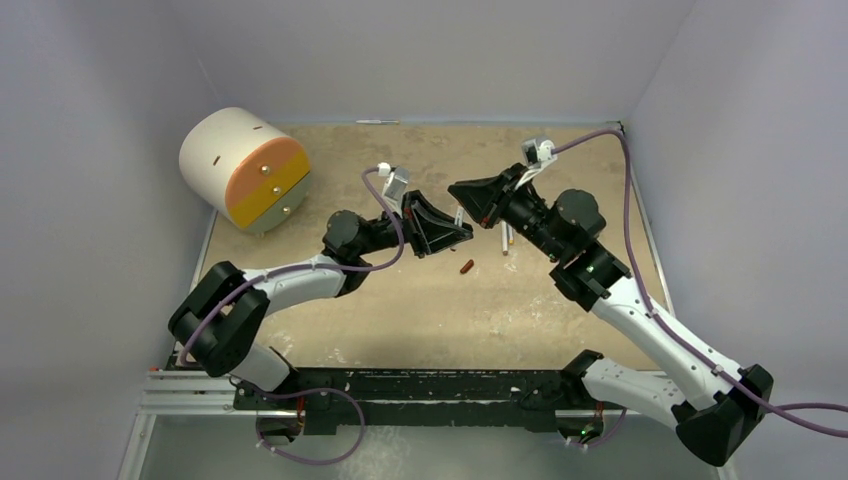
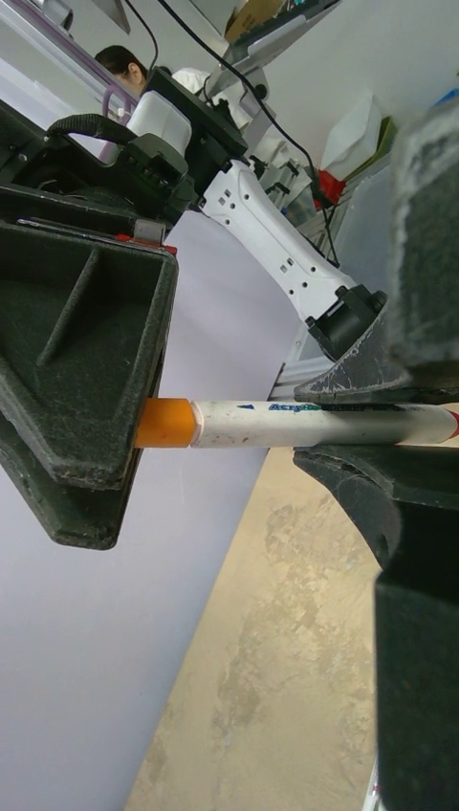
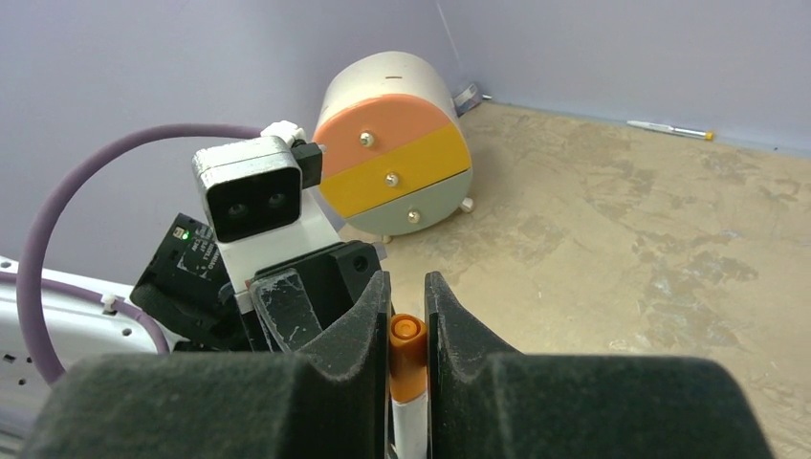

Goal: Insert the pens into the pen caps

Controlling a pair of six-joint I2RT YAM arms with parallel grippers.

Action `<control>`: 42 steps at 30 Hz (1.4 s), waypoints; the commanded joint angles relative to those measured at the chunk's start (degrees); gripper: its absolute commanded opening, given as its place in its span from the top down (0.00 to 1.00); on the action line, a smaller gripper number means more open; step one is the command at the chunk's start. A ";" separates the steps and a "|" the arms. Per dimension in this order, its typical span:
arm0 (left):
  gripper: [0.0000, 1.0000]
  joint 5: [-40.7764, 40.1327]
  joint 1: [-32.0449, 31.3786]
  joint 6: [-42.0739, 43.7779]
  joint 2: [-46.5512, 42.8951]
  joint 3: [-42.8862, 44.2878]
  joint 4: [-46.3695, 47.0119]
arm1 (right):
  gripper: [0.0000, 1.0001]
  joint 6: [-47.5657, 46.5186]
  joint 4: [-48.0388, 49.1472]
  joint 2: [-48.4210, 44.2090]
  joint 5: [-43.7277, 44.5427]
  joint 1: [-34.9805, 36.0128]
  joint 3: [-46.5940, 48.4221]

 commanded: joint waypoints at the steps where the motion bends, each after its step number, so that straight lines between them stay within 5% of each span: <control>1: 1.00 -1.47 0.06 -3.52 0.67 4.28 5.98 | 1.00 -1.92 1.97 -1.16 -4.67 0.19 -2.00; 15: 1.00 -2.75 2.07 -4.35 0.05 7.86 5.95 | 1.00 -2.78 1.97 -3.12 -16.76 0.19 -6.76; 28: 1.00 -2.22 3.01 8.87 -1.29 13.28 -6.35 | 1.00 0.40 -2.45 -2.67 -22.48 0.16 -8.81; 42: 1.00 -6.90 4.27 15.93 -1.36 19.19 -15.21 | 1.00 -2.15 -17.91 -3.91 -12.66 0.24 -6.99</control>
